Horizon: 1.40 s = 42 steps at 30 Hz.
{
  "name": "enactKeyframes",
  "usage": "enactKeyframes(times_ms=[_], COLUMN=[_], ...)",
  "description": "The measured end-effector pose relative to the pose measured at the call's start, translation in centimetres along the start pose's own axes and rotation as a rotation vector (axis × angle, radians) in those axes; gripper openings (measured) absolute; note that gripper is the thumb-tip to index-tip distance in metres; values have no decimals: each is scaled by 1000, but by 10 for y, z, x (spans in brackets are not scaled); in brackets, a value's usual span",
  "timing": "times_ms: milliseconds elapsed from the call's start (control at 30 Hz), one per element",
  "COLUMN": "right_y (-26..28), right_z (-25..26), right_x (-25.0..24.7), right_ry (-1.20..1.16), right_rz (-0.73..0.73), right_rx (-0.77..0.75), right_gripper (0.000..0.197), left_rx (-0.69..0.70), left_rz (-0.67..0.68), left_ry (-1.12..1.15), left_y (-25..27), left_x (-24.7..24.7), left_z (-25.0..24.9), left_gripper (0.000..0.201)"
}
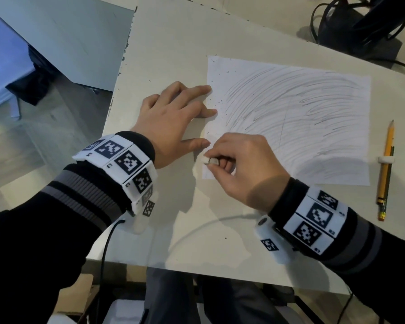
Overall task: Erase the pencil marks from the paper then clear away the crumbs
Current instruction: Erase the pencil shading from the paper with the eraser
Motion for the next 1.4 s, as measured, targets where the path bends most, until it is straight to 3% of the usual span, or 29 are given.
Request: enactKeyframes(times_ms=[100,200,333,500,667,800,933,1067,1233,1400], right_y=[1,-4,8,-2,14,9,14,5,12,2], right_z=[1,-3,17,5,7,-4,0,-5,1,-3], right_x=[0,-3,9,-7,5,-9,-8,-13,-4,-10], right_ry=[-22,8,-62,-6,-50,-18,-59,-44,-29,24], right_rz=[39,-47,123,-56,86,-38,87,9,139,78], right_rx=[5,4,-8,1,-53,-16,-40,-35,-79,-84], right_gripper=[7,7,8,8,12,11,10,9,13,12], left_rx=[0,-4,-5,-9,-15,-14,-5,-24,-18,-20], left_rz=[-7,-6,8,7,24,16,7,13,15,18], left_ry=[-4,-2,4,12,-5,0,-19,-19,-13,-13], left_y=[-1,-1,-2,-1,-1,0,-1,0,0,0], left_x=[0,1,-1,0,-2,-1,-1,-1,-2,-1], left_z=[-2,-1,-2,-2,-3,-2,-3,-4,-3,-3], left_gripper=[54,54,54,54,58,57,55,58,57,55])
Point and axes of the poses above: each hand's wrist, its own y-axis away from the middle knuckle, its own x-axis out of the palm, z = x × y, the point moved 1 cm from there along -y, towards the middle knuckle, and after that the axes turned 8 degrees about -x, right-handed, at the moved point
